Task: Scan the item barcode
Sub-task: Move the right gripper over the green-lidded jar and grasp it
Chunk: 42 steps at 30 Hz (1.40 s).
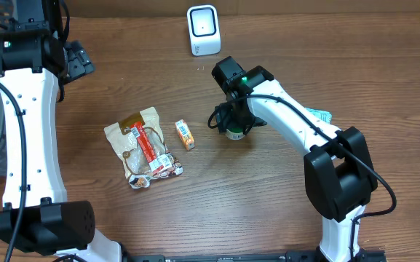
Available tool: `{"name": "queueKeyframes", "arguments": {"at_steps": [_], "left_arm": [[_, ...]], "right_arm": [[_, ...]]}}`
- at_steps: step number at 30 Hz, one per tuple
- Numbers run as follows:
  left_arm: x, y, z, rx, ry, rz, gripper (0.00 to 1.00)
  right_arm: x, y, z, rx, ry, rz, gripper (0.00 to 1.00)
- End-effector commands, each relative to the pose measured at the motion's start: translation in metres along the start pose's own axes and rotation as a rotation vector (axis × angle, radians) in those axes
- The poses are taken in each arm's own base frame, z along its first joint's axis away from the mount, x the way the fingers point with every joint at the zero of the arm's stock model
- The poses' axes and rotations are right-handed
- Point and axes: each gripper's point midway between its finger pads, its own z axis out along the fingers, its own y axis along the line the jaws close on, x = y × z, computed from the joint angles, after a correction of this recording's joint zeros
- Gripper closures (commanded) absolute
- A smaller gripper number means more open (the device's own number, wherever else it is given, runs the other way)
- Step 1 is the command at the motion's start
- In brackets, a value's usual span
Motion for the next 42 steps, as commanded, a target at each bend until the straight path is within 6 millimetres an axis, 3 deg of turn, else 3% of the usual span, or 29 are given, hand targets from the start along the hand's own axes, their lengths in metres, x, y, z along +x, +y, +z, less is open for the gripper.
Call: {"name": "queueKeyframes", "arguments": {"at_steps": [1, 4, 10, 17, 21, 27, 42], "left_arm": [[-0.007, 0.003, -0.015, 0.016, -0.039, -0.005, 0.00], [-0.007, 0.003, -0.015, 0.017, -0.039, -0.005, 0.00], [-0.007, 0.003, -0.015, 0.017, -0.039, -0.005, 0.00], [-0.007, 0.003, -0.015, 0.017, -0.039, -0.005, 0.00], [-0.007, 0.003, -0.015, 0.017, -0.039, -0.005, 0.00], [-0.007, 0.003, -0.015, 0.017, -0.040, -0.005, 0.00], [-0.007, 0.003, -0.015, 0.017, -0.039, -0.005, 0.00]], "right_arm": [[-0.009, -0.006, 0.002, 0.008, -0.032, 0.156, 0.18], [-0.015, -0.003, 0.002, -0.013, -0.050, 0.229, 0.18], [-0.014, -0.003, 0.002, -0.011, -0.049, 0.245, 0.29], [-0.003, -0.007, 0.002, 0.010, -0.007, -0.030, 0.34], [0.000, -0.008, 0.002, 0.015, 0.008, -0.039, 0.25], [-0.009, -0.005, 0.002, -0.001, -0.029, 0.103, 0.12], [0.001, -0.007, 0.005, 0.008, 0.016, 0.192, 0.12]]}}
